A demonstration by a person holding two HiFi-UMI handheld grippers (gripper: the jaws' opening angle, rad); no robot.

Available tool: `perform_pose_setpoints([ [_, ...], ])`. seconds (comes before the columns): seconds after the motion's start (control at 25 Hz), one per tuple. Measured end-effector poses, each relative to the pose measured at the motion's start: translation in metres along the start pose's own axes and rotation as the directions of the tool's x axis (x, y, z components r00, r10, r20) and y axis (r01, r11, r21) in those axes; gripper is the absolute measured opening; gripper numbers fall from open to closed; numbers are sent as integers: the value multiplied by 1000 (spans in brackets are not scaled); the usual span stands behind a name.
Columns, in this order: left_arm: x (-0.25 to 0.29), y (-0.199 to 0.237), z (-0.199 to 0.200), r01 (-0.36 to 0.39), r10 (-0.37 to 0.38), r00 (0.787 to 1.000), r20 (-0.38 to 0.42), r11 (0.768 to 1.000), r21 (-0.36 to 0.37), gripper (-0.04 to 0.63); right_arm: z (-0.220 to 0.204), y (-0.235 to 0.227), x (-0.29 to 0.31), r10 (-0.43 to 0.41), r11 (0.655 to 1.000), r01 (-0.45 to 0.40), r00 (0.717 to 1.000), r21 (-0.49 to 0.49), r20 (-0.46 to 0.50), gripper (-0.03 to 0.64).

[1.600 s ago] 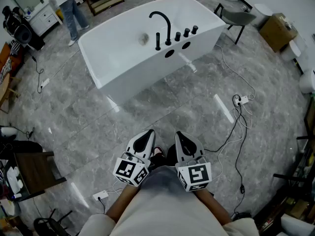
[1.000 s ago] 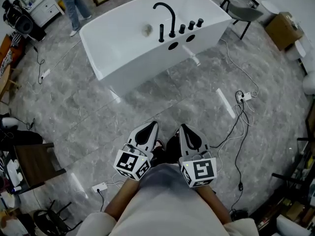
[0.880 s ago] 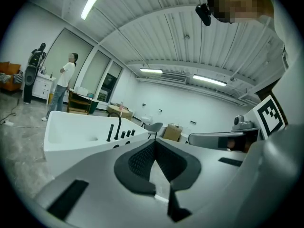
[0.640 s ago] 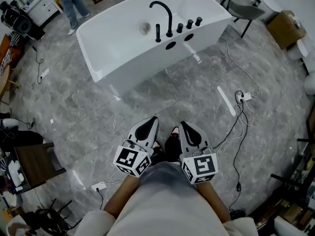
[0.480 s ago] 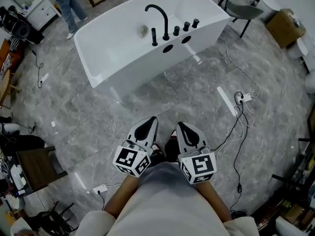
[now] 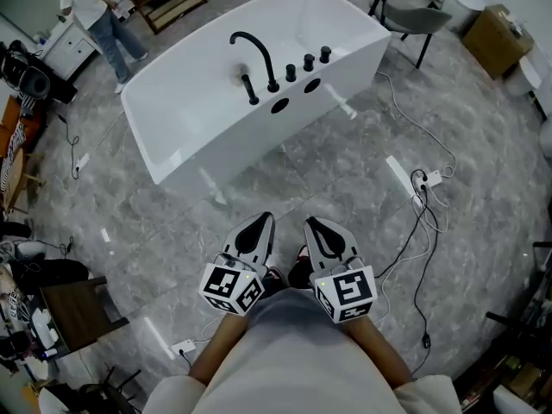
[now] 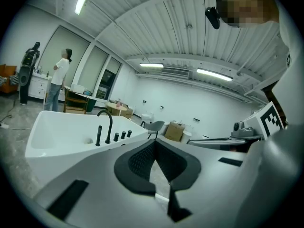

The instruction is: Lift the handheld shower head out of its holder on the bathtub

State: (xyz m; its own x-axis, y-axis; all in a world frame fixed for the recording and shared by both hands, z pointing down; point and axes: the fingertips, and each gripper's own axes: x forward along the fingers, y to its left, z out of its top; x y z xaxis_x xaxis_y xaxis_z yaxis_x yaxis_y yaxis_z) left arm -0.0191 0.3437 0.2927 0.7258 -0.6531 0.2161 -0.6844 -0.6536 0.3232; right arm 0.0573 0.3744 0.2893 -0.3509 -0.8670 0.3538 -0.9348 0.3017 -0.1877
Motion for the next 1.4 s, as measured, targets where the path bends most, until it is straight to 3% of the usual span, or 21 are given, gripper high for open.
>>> perform_pose_setpoints([
  [0.24,23,-12,1,-13,13,1000,0,999,-42,5,-1,-23,1,71,997,-71,997,38,0,20],
  [0.56,22,-1,6,-62,62,998,18,998,-10,5,-6,-21,18,99,995,-99,995,13,-9,20],
  [0.76,33,9,5,-51,52,998,32,998,-36,5,-5,-22,28,85,996,-85,996,-17,-18,20],
  [0.96,50,26,12,-96,98,994,45,995,-37,5,6,-35,39,60,997,-60,998,-40,-16,20],
  [1.4,96,68,20,-52,53,998,14,996,-78,5,21,-46,105,85,996,-86,996,-34,-36,20],
])
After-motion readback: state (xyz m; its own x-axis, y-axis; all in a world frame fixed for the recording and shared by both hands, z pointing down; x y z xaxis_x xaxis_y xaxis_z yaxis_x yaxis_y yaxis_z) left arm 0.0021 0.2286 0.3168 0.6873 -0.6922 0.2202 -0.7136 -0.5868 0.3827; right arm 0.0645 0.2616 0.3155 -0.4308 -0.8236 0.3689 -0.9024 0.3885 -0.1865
